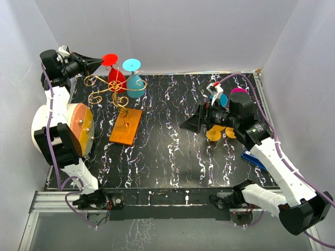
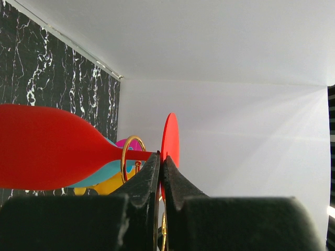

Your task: Take the wine glass off the wine glass rack

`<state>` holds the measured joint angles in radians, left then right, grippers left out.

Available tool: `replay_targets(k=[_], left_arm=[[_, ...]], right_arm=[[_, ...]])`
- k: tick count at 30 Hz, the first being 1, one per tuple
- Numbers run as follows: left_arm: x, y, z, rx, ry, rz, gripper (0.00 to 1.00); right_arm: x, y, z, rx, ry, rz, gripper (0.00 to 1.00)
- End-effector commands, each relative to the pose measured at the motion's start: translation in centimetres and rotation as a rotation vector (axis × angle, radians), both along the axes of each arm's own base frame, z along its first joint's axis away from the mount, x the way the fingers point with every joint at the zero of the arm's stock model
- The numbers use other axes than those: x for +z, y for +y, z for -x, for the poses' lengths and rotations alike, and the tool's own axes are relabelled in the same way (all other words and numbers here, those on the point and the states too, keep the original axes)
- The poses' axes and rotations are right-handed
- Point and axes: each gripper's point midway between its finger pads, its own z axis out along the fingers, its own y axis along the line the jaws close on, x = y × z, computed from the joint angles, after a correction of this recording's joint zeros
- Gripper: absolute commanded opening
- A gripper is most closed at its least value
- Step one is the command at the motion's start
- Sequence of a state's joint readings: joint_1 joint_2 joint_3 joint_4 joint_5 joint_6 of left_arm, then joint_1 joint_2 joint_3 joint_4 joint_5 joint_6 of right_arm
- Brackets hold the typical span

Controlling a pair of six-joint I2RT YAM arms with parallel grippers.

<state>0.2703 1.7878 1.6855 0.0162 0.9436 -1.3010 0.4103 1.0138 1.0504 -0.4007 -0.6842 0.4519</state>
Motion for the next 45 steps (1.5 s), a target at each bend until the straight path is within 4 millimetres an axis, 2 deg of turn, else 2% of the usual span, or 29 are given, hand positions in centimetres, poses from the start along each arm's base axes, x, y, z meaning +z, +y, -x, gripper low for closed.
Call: replay_targets(k=[1,7,12,18,32,35,45], left_arm=[[3.4,-1.6,2.4,-0.053,-0.074,-0.009,0.00],[2.7,-2.5,2.2,-0.080,-0.066,-0.017,0.00],[3.4,-2.5,2.5,-0.079,-0.086,-0.033,0.00],[2.9,-2.8,2.5,-0.108,-0.079,-0.030,0.00],[3.3,-3.3,3.2,-0.196,-0.128,-0.042,0.00],[3.7,-2.7,3.4,-0.190,-0.145,-0.051,0.00],[3.4,-0.8,4.2,-0.167,-0.151,-0.048,0.00]], right_arm=[[2.5,0.2,0.1,0.009,-0.091,-0.048,0.98],[2.3,0.2,0.1,0.008,-0.090,-0.048,0.98],[2.2,0.2,0.0,0.007,-0.087,-0.045,0.98],[2.3,0.3,0.0,0.012,-0.089,-0.050,0.98],[2.2,0.2,-0.1,0.005,-0.087,-0.042,0.98],[2.1,0.3,-0.1,0.009,-0.084,-0.041,0.98],[1.9,0.4,-0.2,0.012,-0.075,-0.042,0.98]])
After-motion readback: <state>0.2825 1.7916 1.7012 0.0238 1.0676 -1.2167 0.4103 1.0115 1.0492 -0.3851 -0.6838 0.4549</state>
